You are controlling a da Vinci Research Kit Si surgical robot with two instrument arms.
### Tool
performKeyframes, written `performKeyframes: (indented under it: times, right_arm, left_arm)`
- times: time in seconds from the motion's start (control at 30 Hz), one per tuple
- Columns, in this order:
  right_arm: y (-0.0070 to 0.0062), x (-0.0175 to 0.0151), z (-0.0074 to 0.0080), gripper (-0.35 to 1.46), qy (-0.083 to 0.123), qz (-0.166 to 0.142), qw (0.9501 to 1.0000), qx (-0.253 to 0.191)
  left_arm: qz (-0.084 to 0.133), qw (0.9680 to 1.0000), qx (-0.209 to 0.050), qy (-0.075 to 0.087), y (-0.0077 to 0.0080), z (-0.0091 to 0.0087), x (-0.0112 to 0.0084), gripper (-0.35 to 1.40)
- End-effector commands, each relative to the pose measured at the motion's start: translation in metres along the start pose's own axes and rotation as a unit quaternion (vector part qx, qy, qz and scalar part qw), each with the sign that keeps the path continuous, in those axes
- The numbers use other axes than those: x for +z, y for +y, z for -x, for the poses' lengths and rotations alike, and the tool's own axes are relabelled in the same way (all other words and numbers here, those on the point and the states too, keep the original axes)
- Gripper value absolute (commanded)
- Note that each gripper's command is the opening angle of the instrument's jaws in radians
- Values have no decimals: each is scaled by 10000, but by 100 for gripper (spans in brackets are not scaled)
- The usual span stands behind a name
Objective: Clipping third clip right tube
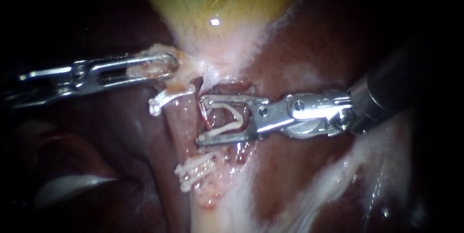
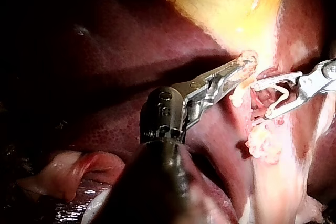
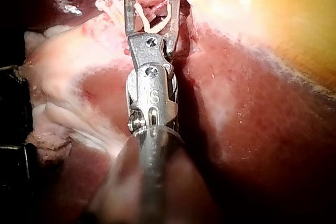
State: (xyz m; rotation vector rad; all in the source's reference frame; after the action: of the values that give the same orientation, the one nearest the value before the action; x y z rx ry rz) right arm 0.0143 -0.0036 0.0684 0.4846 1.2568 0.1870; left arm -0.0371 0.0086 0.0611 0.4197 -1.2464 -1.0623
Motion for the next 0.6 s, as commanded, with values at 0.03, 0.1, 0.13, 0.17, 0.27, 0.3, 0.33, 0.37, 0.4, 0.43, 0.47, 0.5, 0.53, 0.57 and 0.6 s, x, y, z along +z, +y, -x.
performKeyframes:
  times: [0.03, 0.1, 0.13, 0.17, 0.27, 0.3, 0.33, 0.37, 0.4, 0.43, 0.47, 0.5, 0.53, 0.57, 0.6]
  right_arm:
    - [0, 0, 0, 50, 0, -1, 10000, -2]
    - [0, -1, 0, 50, 0, -3, 10000, -3]
    - [0, -1, 0, 50, 0, -4, 10000, -3]
    - [0, -1, 0, 50, 1, -4, 10000, 26]
    - [0, -2, 0, 50, 2, -5, 10000, 55]
    - [-1, -2, 1, 50, 3, -7, 10000, 55]
    - [-1, -3, 1, 50, 4, -9, 10000, 84]
    - [-1, -4, 1, 50, 4, -12, 10000, 83]
    - [-1, -6, 1, 50, 5, -16, 9999, 111]
    - [-2, -7, 2, 50, 7, -20, 9999, 140]
    - [-2, -9, 2, 50, 8, -24, 9999, 171]
    - [-2, -11, 2, 50, 9, -29, 9998, 172]
    - [-2, -13, 2, 50, 11, -34, 9998, 203]
    - [-2, -15, 2, 50, 11, -38, 9998, 203]
    - [-2, -17, 2, 50, 12, -43, 9998, 204]
  left_arm:
    - [-1, 10000, 0, 1, 0, 0, 0, -35]
    - [-1, 10000, 0, 1, 0, 0, 0, -35]
    - [-1, 10000, 0, 1, 0, 0, 0, -35]
    - [-1, 10000, 0, 1, 0, 0, 0, -35]
    - [-1, 10000, 0, 1, 0, 0, -1, -35]
    - [-1, 10000, 0, 1, 0, 0, -1, -35]
    - [-1, 10000, 0, 1, 0, 0, -1, -35]
    - [-1, 10000, 1, 1, 0, 0, -1, -35]
    - [-1, 10000, 1, 1, 0, 0, -1, -35]
    - [0, 10000, 1, 1, 0, 0, -1, -35]
    - [0, 10000, 1, 1, -1, 0, -1, -35]
    - [0, 10000, 1, 1, -1, 0, -1, -35]
    - [0, 10000, 1, 1, -1, 0, -1, -35]
    - [0, 10000, 1, 1, -1, 0, -1, -35]
    - [0, 10000, 1, 1, -1, 0, -1, -35]
